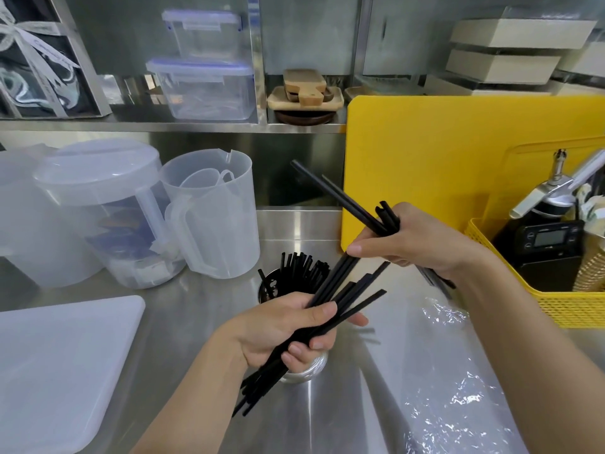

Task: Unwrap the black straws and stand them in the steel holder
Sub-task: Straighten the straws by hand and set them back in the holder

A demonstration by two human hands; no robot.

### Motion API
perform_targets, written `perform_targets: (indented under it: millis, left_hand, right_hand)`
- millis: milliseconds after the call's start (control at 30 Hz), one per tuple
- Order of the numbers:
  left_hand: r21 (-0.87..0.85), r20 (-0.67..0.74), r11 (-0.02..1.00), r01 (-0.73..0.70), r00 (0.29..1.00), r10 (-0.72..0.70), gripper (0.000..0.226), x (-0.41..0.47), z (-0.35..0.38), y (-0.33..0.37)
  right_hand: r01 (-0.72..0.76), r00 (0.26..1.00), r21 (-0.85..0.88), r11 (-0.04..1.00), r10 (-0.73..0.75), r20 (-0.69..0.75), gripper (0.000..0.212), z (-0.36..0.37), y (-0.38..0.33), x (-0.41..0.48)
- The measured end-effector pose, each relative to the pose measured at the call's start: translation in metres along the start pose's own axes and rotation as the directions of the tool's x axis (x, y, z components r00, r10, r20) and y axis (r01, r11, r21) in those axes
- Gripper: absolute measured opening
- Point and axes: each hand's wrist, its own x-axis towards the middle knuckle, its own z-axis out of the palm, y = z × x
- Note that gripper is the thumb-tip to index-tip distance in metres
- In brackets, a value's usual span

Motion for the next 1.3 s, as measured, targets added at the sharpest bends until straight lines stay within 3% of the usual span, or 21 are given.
perform_targets:
  millis: [133, 233, 400, 500, 600, 700, 800, 900, 933, 1000, 1133, 1200, 1300]
  left_hand:
    - [0.041, 0.161, 0.999, 0.022, 0.987, -0.029, 0.044, 0.000, -0.001, -0.003]
    - [0.084, 0.241, 0.995, 0.058, 0.968, -0.077, 0.043, 0.000, 0.000, -0.004]
    - [0.085, 0.253, 0.993, 0.081, 0.962, -0.101, 0.036, 0.000, -0.002, -0.005]
    - [0.138, 0.096, 0.989, 0.043, 0.994, -0.056, 0.023, -0.003, -0.007, -0.002]
    - [0.245, -0.105, 0.969, 0.040, 0.994, -0.015, 0.011, -0.016, -0.020, 0.010]
    - [0.221, -0.231, 0.971, 0.090, 0.972, -0.037, 0.023, -0.033, -0.034, 0.018]
    - [0.121, -0.383, 0.992, 0.030, 0.924, 0.019, 0.033, -0.039, -0.037, 0.020]
    - [-0.097, -0.590, 0.959, -0.266, 0.791, 0.160, 0.034, -0.023, -0.036, 0.024]
    - [-0.199, -0.638, 0.907, -0.372, 0.752, 0.168, 0.034, -0.015, -0.033, 0.029]
    - [-0.357, -0.687, 0.789, -0.500, 0.713, 0.141, 0.035, 0.000, -0.026, 0.038]
    - [-0.354, -0.729, 0.782, -0.514, 0.675, 0.113, 0.034, 0.022, -0.018, 0.051]
    - [-0.312, -0.731, 0.788, -0.530, 0.664, 0.158, 0.048, 0.027, -0.020, 0.055]
    - [-0.292, -0.755, 0.720, -0.630, 0.614, 0.232, 0.050, 0.027, -0.025, 0.055]
  right_hand:
    - [-0.001, 0.983, 0.065, 0.998, -0.010, 0.182, 0.029, 0.002, 0.007, -0.002]
    - [-0.042, 0.957, 0.142, 0.989, -0.001, 0.289, 0.028, 0.006, 0.014, -0.002]
    - [-0.055, 0.952, 0.163, 0.985, 0.002, 0.307, 0.028, 0.008, 0.016, -0.001]
    - [-0.022, 0.988, 0.086, 0.996, 0.009, 0.155, 0.031, 0.003, 0.016, 0.000]
    - [0.018, 0.993, 0.192, 0.981, 0.004, -0.114, 0.028, -0.018, 0.018, -0.001]
    - [0.110, 0.927, 0.277, 0.954, 0.002, -0.376, 0.047, -0.043, 0.022, -0.002]
    - [0.213, 0.792, 0.318, 0.924, 0.028, -0.610, 0.049, -0.049, 0.025, -0.003]
    - [0.163, 0.628, 0.170, 0.972, 0.031, -0.777, 0.036, -0.022, 0.023, 0.002]
    - [0.129, 0.603, 0.089, 0.988, -0.007, -0.798, 0.032, -0.007, 0.024, 0.005]
    - [0.130, 0.618, -0.062, 0.990, -0.129, -0.775, 0.027, 0.024, 0.026, 0.010]
    - [0.244, 0.638, -0.376, 0.894, -0.440, -0.632, 0.012, 0.067, 0.030, 0.016]
    - [0.321, 0.641, -0.493, 0.808, -0.569, -0.515, 0.005, 0.075, 0.031, 0.017]
    - [0.316, 0.585, -0.587, 0.745, -0.640, -0.499, 0.018, 0.078, 0.039, 0.016]
